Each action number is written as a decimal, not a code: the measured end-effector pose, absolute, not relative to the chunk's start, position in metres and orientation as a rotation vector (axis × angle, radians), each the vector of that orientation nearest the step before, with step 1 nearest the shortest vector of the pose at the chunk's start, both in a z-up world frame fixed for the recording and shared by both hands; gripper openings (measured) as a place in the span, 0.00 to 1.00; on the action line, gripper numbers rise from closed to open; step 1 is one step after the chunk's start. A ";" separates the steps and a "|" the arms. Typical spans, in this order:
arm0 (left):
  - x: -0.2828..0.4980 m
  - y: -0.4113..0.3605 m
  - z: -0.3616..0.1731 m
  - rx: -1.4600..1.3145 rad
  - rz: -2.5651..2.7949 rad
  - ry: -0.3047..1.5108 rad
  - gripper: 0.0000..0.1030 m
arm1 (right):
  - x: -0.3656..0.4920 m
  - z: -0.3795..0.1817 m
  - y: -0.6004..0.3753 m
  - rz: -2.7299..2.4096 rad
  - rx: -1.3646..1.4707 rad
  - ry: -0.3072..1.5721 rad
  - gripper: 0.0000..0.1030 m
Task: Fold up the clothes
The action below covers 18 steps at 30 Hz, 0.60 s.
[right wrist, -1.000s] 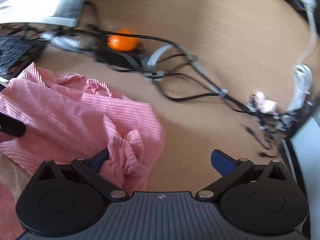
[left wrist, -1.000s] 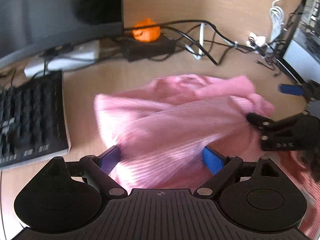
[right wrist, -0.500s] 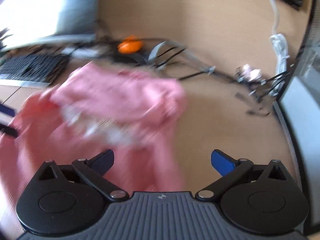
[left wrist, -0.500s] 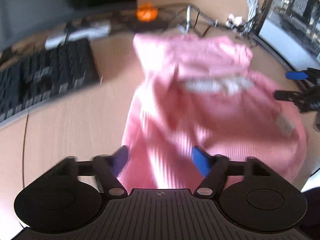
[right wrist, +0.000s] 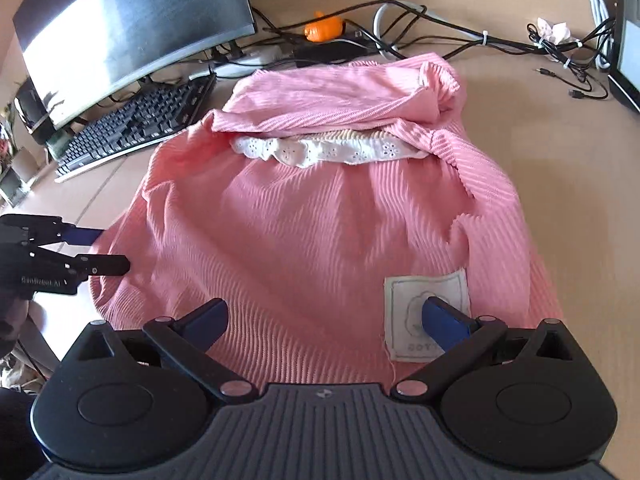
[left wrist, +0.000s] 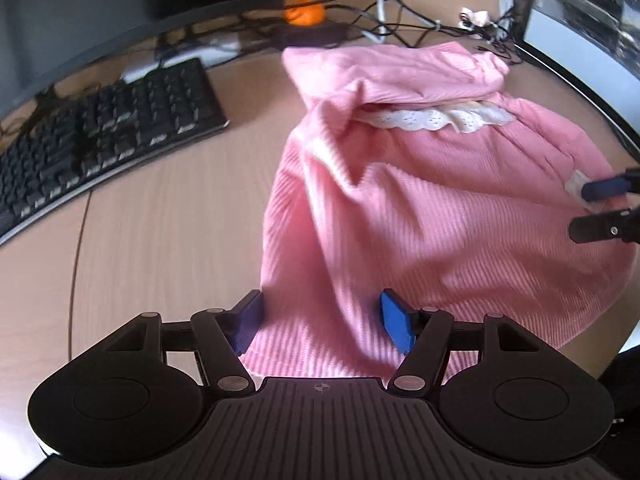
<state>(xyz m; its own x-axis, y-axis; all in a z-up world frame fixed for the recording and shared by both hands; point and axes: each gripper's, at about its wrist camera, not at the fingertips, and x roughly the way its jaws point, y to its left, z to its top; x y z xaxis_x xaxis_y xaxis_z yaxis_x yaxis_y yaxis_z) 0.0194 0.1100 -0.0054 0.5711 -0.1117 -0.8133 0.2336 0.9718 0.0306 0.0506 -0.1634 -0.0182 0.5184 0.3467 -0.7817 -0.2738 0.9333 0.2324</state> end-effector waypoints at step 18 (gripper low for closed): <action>-0.011 0.116 -0.002 0.161 -0.233 0.986 0.66 | 0.079 0.009 -0.075 0.453 -0.300 0.794 0.66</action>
